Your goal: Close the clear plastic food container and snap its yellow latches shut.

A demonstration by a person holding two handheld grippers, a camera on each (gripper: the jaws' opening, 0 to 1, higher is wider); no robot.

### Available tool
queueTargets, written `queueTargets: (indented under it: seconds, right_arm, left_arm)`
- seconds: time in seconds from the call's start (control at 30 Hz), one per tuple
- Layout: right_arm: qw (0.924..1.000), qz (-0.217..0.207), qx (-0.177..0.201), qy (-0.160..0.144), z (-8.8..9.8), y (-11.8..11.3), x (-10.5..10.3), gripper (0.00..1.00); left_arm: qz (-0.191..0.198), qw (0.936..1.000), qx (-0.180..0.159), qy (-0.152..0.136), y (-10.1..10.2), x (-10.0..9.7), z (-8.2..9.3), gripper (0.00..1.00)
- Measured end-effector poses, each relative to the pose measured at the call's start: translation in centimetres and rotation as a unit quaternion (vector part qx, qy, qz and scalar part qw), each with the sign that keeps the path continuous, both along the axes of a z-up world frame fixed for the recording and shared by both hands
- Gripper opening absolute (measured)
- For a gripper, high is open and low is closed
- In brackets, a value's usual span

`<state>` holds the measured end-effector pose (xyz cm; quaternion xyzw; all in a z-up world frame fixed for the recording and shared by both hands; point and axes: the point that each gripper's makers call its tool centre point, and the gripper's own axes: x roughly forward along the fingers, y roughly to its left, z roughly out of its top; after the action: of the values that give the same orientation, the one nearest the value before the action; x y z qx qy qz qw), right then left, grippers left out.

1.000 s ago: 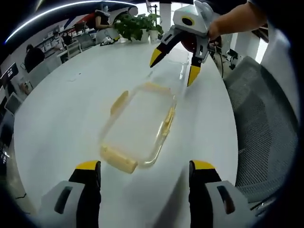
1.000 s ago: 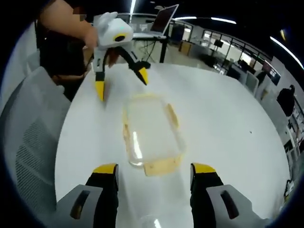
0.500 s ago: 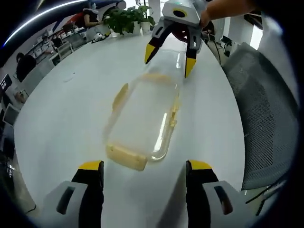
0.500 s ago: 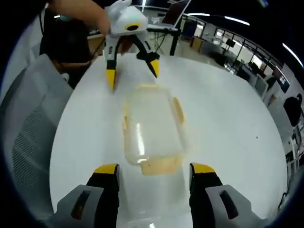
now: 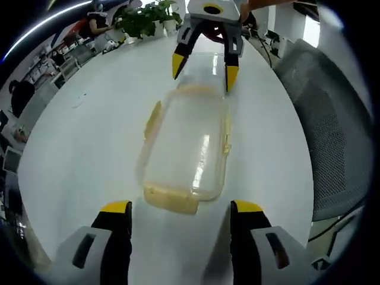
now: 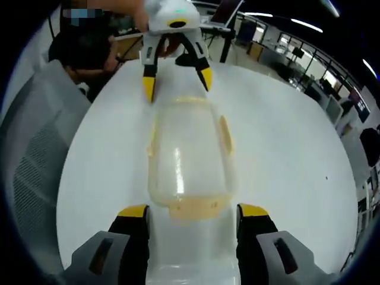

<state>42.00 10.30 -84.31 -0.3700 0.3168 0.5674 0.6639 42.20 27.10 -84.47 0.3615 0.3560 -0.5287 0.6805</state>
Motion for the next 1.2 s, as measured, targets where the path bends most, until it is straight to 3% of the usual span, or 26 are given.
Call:
queueTargets:
  seconds: [0.43,0.63,1.2]
  right_arm:
    - [0.9993,0.025,-0.026,0.01,-1.0,0.1,0.6,0.58]
    - [0.9993,0.02,-0.019,0.026,-1.2,0.4,0.8,0.58]
    - [0.9972,0.03,-0.023,0.064,-1.6,0.4,0.3,0.53]
  left_arm:
    - [-0.029,0.9994,0.019,-0.001,0.1,0.7,-0.6,0.64]
    - [-0.033,0.9993,0.015,0.004,-0.2,1.2,-0.6,0.64]
    - [-0.068,0.9967,0.016,0.041,-1.0,1.0,-1.0,0.58]
